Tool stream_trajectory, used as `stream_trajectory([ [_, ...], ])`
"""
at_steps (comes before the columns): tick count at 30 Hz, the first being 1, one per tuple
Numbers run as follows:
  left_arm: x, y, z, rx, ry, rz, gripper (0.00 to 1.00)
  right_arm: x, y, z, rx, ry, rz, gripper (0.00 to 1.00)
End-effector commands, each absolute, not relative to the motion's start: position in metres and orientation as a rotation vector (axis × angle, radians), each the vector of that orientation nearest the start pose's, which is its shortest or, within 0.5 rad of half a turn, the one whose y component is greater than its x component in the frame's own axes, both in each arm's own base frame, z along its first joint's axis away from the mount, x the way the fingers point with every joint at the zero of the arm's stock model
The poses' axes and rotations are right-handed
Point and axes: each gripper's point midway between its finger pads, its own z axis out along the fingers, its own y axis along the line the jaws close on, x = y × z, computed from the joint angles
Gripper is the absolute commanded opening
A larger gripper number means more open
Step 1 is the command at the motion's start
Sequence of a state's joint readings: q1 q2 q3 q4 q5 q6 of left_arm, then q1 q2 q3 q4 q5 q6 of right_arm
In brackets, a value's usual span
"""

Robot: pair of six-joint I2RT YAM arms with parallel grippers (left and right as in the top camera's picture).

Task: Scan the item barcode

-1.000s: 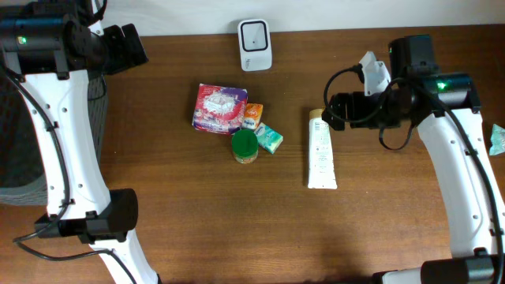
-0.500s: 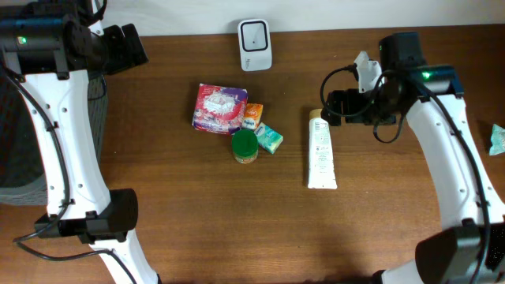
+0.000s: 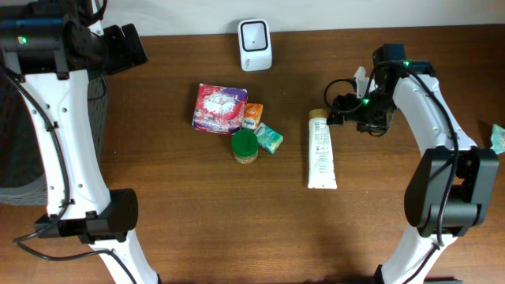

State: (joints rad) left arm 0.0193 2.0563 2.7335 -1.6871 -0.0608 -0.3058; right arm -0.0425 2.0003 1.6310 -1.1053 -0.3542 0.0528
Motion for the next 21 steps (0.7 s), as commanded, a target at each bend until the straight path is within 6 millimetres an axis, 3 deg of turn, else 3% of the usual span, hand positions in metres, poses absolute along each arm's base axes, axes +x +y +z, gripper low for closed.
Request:
stream_trajectory([
  [1,0.422,0.021,0.350,-0.433,2.513,-0.020,0.99,0.402,0.047,0.082,0.101,3.004,0.595,0.83],
  [8,0.422,0.021,0.350,-0.433,2.513,-0.019,0.99,0.368,0.065,0.028,0.063,3.027,0.768,0.82],
  [11,0.422,0.021,0.350,-0.433,2.513,-0.020,0.99,0.360,0.078,0.019,0.041,2.991,0.895,0.71],
  [14,0.422,0.021,0.350,-0.433,2.513,-0.020,0.99,0.355,0.082,0.011,0.040,2.978,0.933,0.57],
  [17,0.422,0.021,0.350,-0.433,2.513,-0.019,0.99,0.350,0.091,0.006,0.035,2.939,1.021,0.34],
  [18,0.422,0.021,0.350,-0.433,2.513,-0.020,0.99,0.349,0.093,0.005,0.032,2.924,1.046,0.12],
  [19,0.422,0.021,0.350,-0.433,2.513,-0.019,0.99,0.349,0.095,0.006,0.033,2.918,1.064,0.04],
  [21,0.422,0.021,0.350,-0.433,2.513,-0.019,0.99,0.350,0.101,0.012,0.029,2.884,1.136,0.04],
])
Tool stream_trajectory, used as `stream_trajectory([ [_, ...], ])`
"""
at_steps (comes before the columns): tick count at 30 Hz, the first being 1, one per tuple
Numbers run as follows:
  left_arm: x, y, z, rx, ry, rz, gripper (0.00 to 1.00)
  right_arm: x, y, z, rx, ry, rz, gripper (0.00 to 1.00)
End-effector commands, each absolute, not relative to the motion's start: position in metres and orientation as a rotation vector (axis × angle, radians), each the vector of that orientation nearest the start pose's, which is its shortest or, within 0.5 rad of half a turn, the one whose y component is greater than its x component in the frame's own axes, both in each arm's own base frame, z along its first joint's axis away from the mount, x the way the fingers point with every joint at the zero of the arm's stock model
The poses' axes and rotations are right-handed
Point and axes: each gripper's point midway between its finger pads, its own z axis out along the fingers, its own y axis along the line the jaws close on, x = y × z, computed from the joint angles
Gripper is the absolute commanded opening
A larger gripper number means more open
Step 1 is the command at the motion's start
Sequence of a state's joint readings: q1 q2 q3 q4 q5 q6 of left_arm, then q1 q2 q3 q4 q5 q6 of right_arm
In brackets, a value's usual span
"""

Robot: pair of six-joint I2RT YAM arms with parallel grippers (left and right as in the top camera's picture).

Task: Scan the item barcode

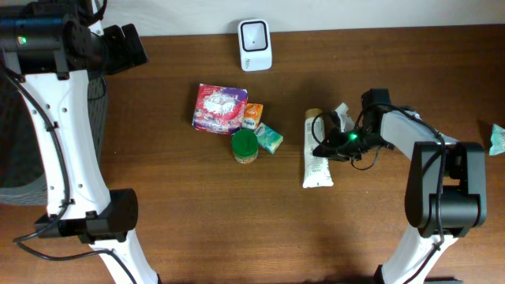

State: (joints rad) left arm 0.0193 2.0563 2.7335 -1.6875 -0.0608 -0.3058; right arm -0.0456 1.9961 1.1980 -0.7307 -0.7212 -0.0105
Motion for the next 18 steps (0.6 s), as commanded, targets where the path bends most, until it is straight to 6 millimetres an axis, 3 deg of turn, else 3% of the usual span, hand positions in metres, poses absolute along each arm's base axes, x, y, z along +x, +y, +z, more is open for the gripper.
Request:
stream_trajectory([
  [1,0.422,0.021,0.350,-0.433,2.513,-0.020,0.99,0.353,0.106,0.018,0.024,2.855,1.187,0.04],
  [3,0.422,0.021,0.350,-0.433,2.513,-0.019,0.99,0.365,0.115,0.037,-0.004,2.770,1.289,0.04],
  [7,0.422,0.021,0.350,-0.433,2.513,-0.020,0.99,0.393,0.133,0.095,-0.139,2.527,1.497,0.04],
  [9,0.422,0.021,0.350,-0.433,2.513,-0.020,0.99,0.402,0.147,0.146,-0.330,2.256,1.673,0.04],
  [10,0.422,0.021,0.350,-0.433,2.513,-0.020,0.99,0.405,0.149,0.161,-0.374,2.185,1.705,0.04],
  [13,0.422,0.021,0.350,-0.433,2.513,-0.020,0.99,0.415,0.161,0.188,-0.474,2.109,1.696,0.04],
  [18,0.422,0.021,0.350,-0.433,2.513,-0.020,0.99,0.411,0.216,0.230,-0.724,2.012,1.678,0.04],
])
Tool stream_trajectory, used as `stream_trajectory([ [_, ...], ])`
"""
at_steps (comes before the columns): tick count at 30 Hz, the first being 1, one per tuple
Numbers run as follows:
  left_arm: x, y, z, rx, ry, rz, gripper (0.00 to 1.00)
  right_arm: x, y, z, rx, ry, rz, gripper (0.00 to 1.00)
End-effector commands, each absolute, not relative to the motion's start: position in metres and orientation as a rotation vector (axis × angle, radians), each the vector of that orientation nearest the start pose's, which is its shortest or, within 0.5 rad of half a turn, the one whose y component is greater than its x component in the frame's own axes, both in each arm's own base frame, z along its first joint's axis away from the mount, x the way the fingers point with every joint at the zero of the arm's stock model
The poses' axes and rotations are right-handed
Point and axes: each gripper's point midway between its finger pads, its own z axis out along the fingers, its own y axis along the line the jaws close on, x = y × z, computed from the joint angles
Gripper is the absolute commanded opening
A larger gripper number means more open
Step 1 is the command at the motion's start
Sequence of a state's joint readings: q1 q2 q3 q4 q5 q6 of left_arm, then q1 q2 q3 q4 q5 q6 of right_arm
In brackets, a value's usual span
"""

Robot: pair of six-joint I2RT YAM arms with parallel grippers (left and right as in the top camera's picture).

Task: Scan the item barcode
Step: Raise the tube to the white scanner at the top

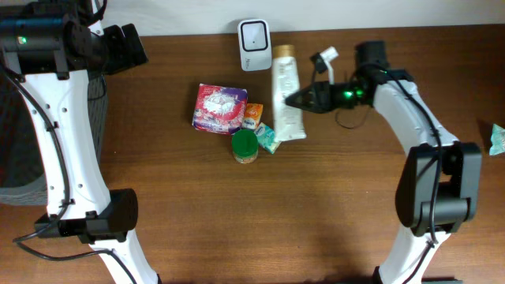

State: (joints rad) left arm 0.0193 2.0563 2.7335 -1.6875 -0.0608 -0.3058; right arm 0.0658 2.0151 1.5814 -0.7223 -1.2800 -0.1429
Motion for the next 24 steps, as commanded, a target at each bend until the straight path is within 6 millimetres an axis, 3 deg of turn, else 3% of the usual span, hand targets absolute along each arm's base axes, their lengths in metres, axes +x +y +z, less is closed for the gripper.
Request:
stream_trajectory([
  [1,0.422,0.021,0.350,-0.433,2.513,-0.020,0.99,0.411,0.223,0.231,-0.742,2.024,1.656,0.04],
  [4,0.422,0.021,0.350,-0.433,2.513,-0.020,0.99,0.418,0.228,0.216,-0.688,2.152,1.557,0.04],
  [7,0.422,0.021,0.350,-0.432,2.513,-0.020,0.99,0.419,0.228,0.213,-0.675,2.175,1.540,0.04],
  [9,0.422,0.021,0.350,-0.433,2.513,-0.019,0.99,0.428,0.220,0.195,-0.591,2.297,1.419,0.04],
  [11,0.422,0.021,0.350,-0.433,2.513,-0.019,0.99,0.444,0.180,0.143,-0.312,2.621,0.990,0.04],
  [13,0.422,0.021,0.350,-0.433,2.513,-0.020,0.99,0.442,0.133,0.111,-0.120,2.804,0.593,0.04],
  [15,0.422,0.021,0.350,-0.433,2.513,-0.020,0.99,0.435,0.088,0.095,-0.005,2.895,0.223,0.04],
  [17,0.422,0.021,0.350,-0.433,2.513,-0.019,0.99,0.428,0.050,0.091,0.131,2.918,-0.093,0.04],
  [20,0.422,0.021,0.350,-0.433,2.513,-0.019,0.99,0.419,0.023,0.088,0.202,2.915,-0.311,0.04],
  [24,0.422,0.021,0.350,-0.433,2.513,-0.019,0.99,0.401,-0.004,0.067,0.276,2.909,-0.546,0.04],
])
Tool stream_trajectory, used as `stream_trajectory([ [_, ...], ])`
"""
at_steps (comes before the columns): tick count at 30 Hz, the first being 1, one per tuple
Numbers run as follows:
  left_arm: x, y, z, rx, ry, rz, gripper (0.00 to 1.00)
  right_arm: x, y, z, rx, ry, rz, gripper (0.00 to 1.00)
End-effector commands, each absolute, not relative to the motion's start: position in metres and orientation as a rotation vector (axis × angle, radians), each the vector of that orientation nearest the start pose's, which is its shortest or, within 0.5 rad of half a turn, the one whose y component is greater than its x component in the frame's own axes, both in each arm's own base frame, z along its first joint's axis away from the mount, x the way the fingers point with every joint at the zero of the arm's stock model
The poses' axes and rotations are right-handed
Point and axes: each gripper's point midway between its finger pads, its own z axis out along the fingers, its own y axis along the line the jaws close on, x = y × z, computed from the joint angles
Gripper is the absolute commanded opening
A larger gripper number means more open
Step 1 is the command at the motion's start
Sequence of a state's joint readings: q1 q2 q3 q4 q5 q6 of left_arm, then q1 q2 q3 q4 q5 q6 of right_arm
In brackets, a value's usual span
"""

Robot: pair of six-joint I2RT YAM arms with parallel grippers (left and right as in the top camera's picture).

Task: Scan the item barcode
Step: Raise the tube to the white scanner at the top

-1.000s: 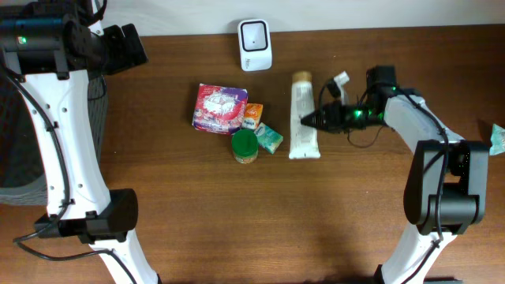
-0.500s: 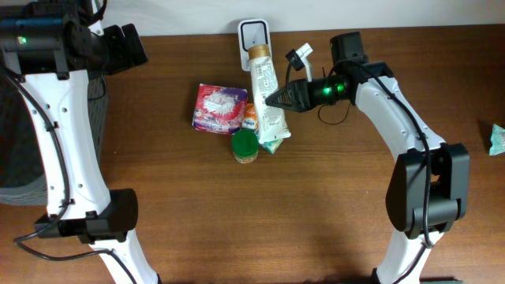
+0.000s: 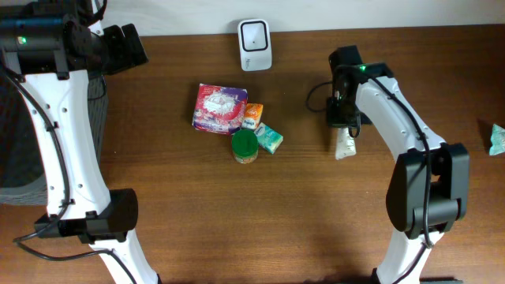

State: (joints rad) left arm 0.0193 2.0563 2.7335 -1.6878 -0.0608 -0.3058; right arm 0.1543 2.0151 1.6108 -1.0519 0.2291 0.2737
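Observation:
The white barcode scanner (image 3: pixel 255 45) stands at the table's back edge. My right gripper (image 3: pixel 342 120) hangs right of the table's middle, well right of the scanner, pointing down and shut on the white tube (image 3: pixel 345 143). Only the tube's lower end shows below the wrist, so it looks foreshortened; the rest is hidden by the arm. My left gripper (image 3: pixel 129 43) stays at the far left rear, away from everything, and its fingers cannot be made out.
A cluster sits mid-table: a pink-red packet (image 3: pixel 218 108), an orange box (image 3: pixel 252 116), a teal box (image 3: pixel 269 139) and a green-lidded jar (image 3: pixel 245 146). A teal packet (image 3: pixel 496 139) lies at the right edge. A dark bin (image 3: pixel 20 142) stands at the left.
My right gripper has moved with the tube from in front of the scanner back to the right. The tube, then lying long beside the scanner, now shows only as a short end under the wrist.
The tube lay flat right of the cluster with my right gripper beside its cap end. Then the gripper was down on the tube. Then it held the tube up next to the scanner. Now it holds the tube to the right again. The left arm never moved.

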Motion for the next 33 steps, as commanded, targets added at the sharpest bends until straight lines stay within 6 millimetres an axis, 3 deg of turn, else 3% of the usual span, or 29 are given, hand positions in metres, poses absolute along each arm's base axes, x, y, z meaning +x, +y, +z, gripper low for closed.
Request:
stream_trajectory([
  [1,0.422,0.021,0.349,-0.433,2.513,-0.019,0.99,0.398,-0.006,0.063,0.274,2.915,-0.561,0.04],
  [4,0.422,0.021,0.350,-0.433,2.513,-0.020,0.99,0.387,-0.019,0.048,0.266,2.905,-0.675,0.04],
  [6,0.422,0.021,0.350,-0.433,2.513,-0.020,0.99,0.381,-0.019,0.040,0.263,2.917,-0.676,0.05],
  [7,0.422,0.021,0.350,-0.433,2.513,-0.020,0.99,0.379,-0.014,0.036,0.258,2.935,-0.640,0.11],
  [14,0.422,0.021,0.350,-0.433,2.513,-0.020,0.99,0.383,0.068,0.023,0.112,2.992,-0.252,0.30],
  [15,0.422,0.021,0.350,-0.433,2.513,-0.019,0.99,0.383,0.080,0.023,0.088,2.999,-0.198,0.38],
  [17,0.422,0.021,0.350,-0.433,2.513,-0.020,0.99,0.385,0.093,0.030,0.066,2.999,-0.143,0.84],
  [19,0.422,0.021,0.350,-0.433,2.513,-0.020,0.99,0.394,0.094,0.048,0.094,2.988,-0.121,0.96],
  [22,0.422,0.021,0.350,-0.433,2.513,-0.020,0.99,0.410,0.080,0.083,0.171,2.961,-0.113,0.99],
  [26,0.422,0.021,0.350,-0.433,2.513,-0.020,0.99,0.417,0.034,0.088,0.339,2.950,-0.119,0.99],
  [27,0.422,0.021,0.350,-0.433,2.513,-0.020,0.99,0.416,0.024,0.086,0.378,2.958,-0.104,0.96],
  [30,0.422,0.021,0.350,-0.433,2.513,-0.020,0.99,0.413,0.015,0.073,0.436,2.971,-0.029,0.61],
  [31,0.422,0.021,0.350,-0.433,2.513,-0.020,0.99,0.413,0.018,0.067,0.419,2.973,0.004,0.58],
  [33,0.422,0.021,0.350,-0.432,2.513,-0.020,0.99,0.415,0.036,0.055,0.298,2.976,0.146,0.61],
])
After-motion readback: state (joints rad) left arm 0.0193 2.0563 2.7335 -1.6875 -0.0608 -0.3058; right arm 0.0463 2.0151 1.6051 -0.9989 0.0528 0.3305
